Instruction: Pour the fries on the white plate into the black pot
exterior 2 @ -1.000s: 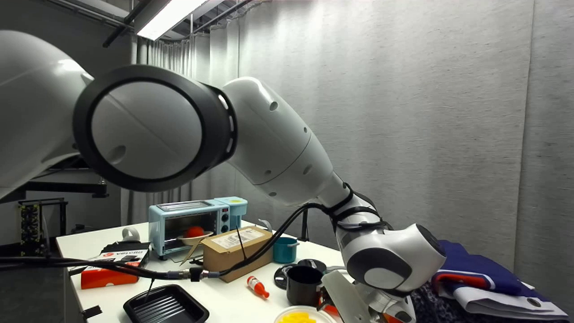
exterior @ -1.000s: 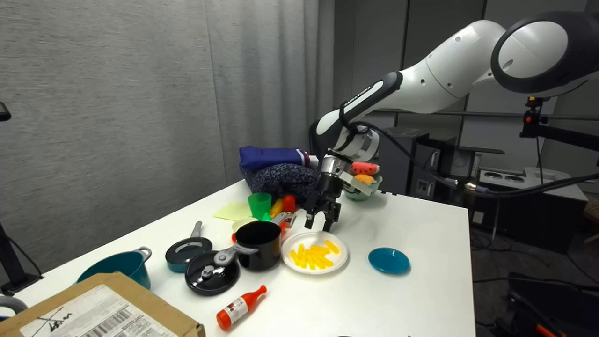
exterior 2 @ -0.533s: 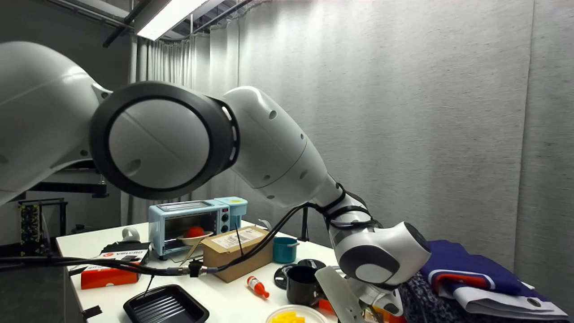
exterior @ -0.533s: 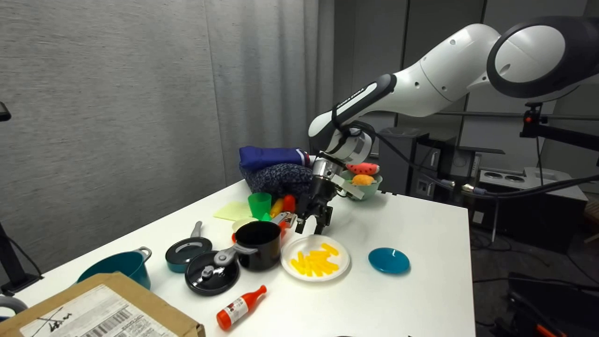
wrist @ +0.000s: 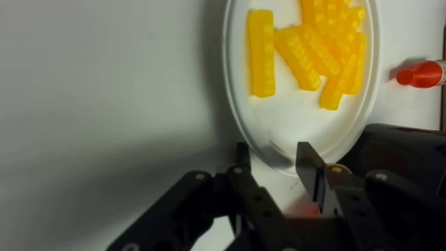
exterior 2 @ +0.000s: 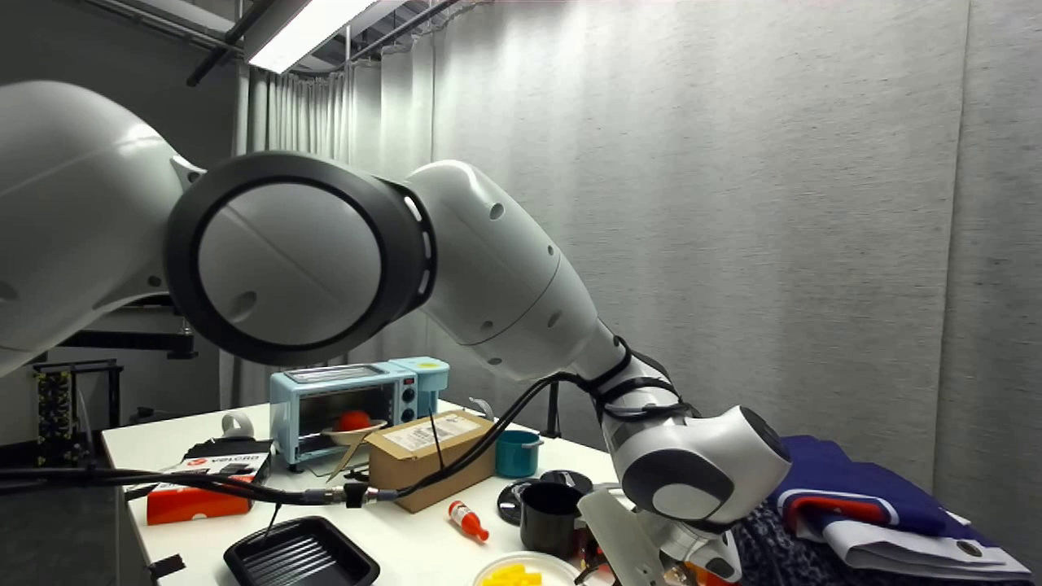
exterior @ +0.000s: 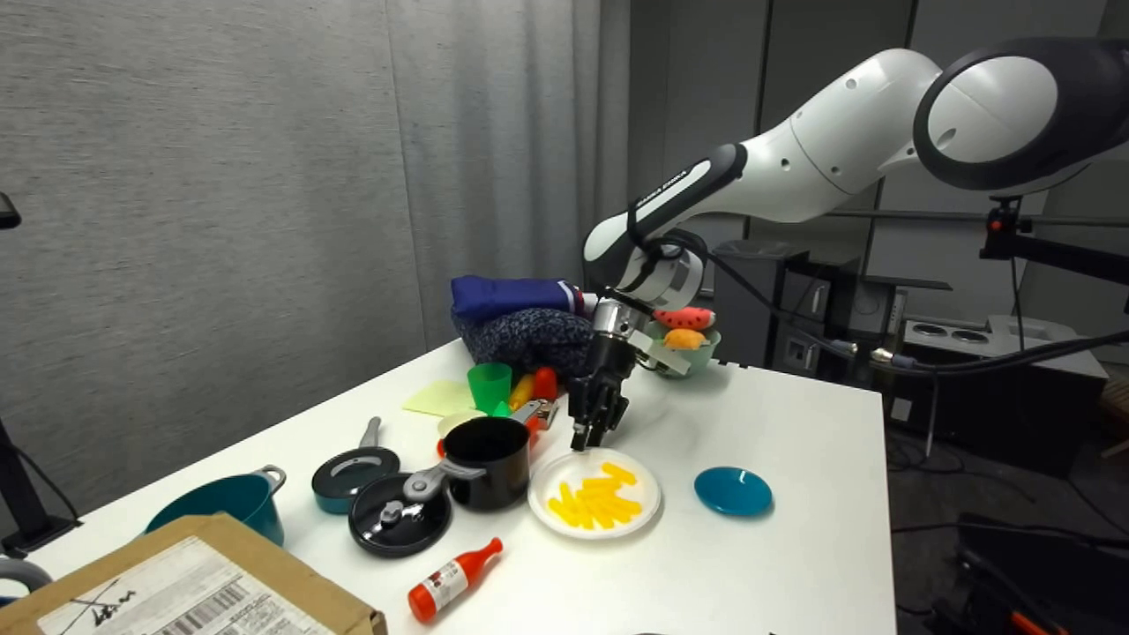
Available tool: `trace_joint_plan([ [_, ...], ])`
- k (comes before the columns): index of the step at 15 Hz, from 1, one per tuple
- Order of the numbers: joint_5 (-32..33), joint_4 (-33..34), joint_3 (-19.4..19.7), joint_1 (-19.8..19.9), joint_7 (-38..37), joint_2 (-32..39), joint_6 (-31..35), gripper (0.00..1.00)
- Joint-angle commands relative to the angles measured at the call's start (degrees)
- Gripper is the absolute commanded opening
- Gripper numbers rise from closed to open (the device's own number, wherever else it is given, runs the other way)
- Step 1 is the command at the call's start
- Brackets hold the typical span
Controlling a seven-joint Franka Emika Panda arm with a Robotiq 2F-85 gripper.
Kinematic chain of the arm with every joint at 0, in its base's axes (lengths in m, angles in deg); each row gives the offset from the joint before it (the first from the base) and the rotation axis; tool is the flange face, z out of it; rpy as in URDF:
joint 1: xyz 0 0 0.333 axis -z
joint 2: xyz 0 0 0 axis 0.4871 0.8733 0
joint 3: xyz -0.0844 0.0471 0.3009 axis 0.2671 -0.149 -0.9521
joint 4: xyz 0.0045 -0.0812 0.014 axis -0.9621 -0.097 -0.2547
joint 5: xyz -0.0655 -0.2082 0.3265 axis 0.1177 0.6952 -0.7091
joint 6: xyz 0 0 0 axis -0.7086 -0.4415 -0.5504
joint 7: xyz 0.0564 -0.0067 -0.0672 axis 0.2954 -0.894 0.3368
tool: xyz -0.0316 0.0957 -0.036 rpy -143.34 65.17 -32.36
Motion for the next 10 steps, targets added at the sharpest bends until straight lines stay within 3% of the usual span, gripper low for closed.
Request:
trace_joint_plan([
  [1,1.2,3.2,1.2,0.4,-0.9,1.6,-3.1,0.09],
  [2,1.2,3.4,1.3,0.5,-0.9,1.7,-3.5,0.01],
  [7,1.4,4.5,2.2,0.8,-0.8,2.0,-6.8,0.01],
  [8,1.5,4.7,2.4,0.8,-1.0,2.0,-7.3,0.34],
  [10,1.8,5.0,2.7,0.9,-0.7,1.9,-7.9,0.35],
])
